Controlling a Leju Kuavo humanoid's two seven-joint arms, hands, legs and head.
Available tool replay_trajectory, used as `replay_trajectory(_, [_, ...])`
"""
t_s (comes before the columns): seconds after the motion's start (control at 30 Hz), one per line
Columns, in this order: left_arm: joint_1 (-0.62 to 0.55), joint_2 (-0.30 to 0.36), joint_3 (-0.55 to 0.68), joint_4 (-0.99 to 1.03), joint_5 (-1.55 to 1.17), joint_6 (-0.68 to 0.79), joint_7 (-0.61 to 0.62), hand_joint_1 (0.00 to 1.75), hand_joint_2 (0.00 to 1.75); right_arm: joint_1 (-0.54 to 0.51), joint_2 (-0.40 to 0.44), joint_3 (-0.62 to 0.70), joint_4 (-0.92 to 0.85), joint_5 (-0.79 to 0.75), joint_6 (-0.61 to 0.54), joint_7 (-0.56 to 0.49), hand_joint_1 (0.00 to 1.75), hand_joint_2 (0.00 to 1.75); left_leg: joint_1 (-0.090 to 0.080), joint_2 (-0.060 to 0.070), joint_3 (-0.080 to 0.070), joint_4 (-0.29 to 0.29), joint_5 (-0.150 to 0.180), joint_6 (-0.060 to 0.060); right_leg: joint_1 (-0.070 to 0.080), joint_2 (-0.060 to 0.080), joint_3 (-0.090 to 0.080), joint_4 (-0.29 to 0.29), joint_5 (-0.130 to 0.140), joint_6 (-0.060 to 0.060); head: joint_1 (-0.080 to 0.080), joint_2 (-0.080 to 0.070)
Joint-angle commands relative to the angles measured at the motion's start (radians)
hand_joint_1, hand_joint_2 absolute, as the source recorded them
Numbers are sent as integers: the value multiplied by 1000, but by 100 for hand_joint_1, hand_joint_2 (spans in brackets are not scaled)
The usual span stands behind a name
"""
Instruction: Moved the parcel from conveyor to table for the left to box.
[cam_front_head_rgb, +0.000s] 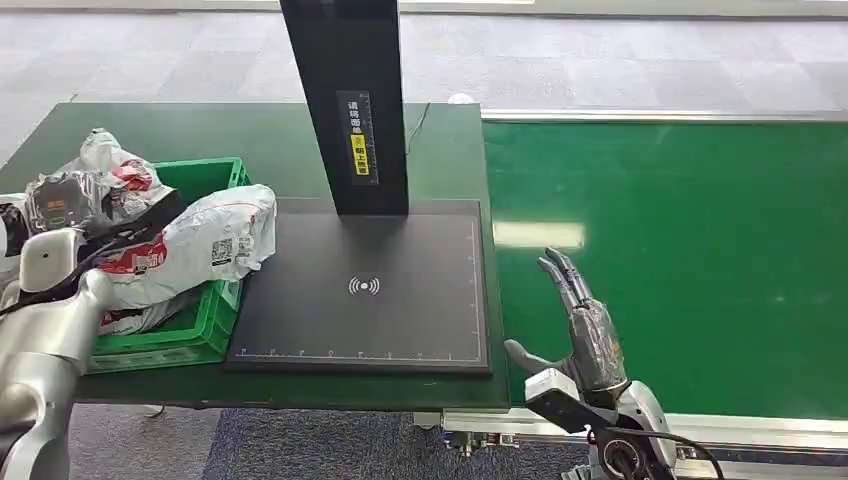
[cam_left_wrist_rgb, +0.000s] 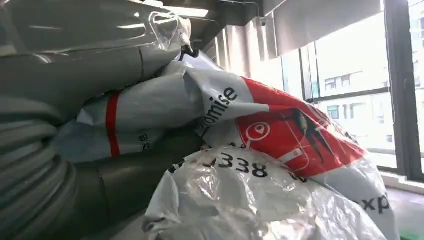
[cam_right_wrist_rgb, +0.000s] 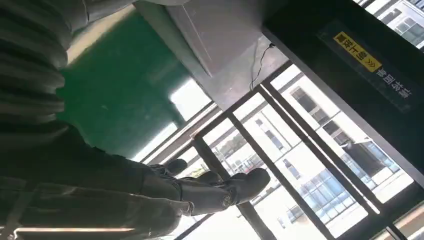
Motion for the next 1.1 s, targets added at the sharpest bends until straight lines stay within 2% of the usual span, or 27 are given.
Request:
replay_trajectory(0.03, [11,-79,-67,-2,69,23,-61,175,175,-12,23,-8,29,-31,35,6,0,175,0,-3,1,-1,1,1,0,-3,2,-2,0,0,0,0])
replay_trajectory(0.17, [91,-88,-102,-169,161,84,-124,175,175,0,31,-20,16,-31,33,7,0,175,0,-2,0,-1,0,1,0,-2,2,-1,0,0,0,0])
replay_trajectory(0.37, [220,-102,-154,-431,330,25,-200,175,175,23,36,-42,-6,-28,31,7,0,175,-1,-2,0,-1,0,0,0,-2,1,-1,0,0,0,0])
replay_trajectory(0.53, [234,-97,-167,-468,343,5,-200,175,175,30,33,-46,-15,-27,30,6,0,175,0,-2,-1,0,0,0,0,-2,1,-1,0,0,0,0])
replay_trajectory(0.63, [235,-83,-179,-476,399,-59,-222,175,175,28,35,-52,-20,-23,34,4,0,175,0,-1,-1,0,0,0,0,-1,0,-1,0,0,0,0])
replay_trajectory(0.83, [256,-54,-187,-481,388,-95,-182,175,175,21,41,-61,-35,-8,59,12,0,175,0,0,0,-1,0,0,0,0,1,-1,0,0,0,0])
replay_trajectory(0.87, [259,-55,-184,-474,386,-98,-176,143,175,18,40,-59,-34,-6,64,12,0,175,0,0,0,0,0,0,0,0,0,-1,0,0,0,0])
replay_trajectory(0.93, [257,-57,-180,-447,341,-84,-140,24,175,10,42,-60,-29,-1,70,13,0,175,0,0,1,-1,0,0,0,0,1,-1,0,0,0,0])
replay_trajectory(0.97, [256,-62,-172,-440,338,-77,-137,2,175,8,42,-60,-26,-1,69,13,0,175,0,0,1,-1,0,0,0,0,1,-1,0,0,0,0])
replay_trajectory(1.1, [276,-81,-138,-461,327,-17,-146,0,175,2,40,-54,-18,6,72,16,0,175,-1,0,0,-1,0,0,0,0,1,-1,1,0,0,0])
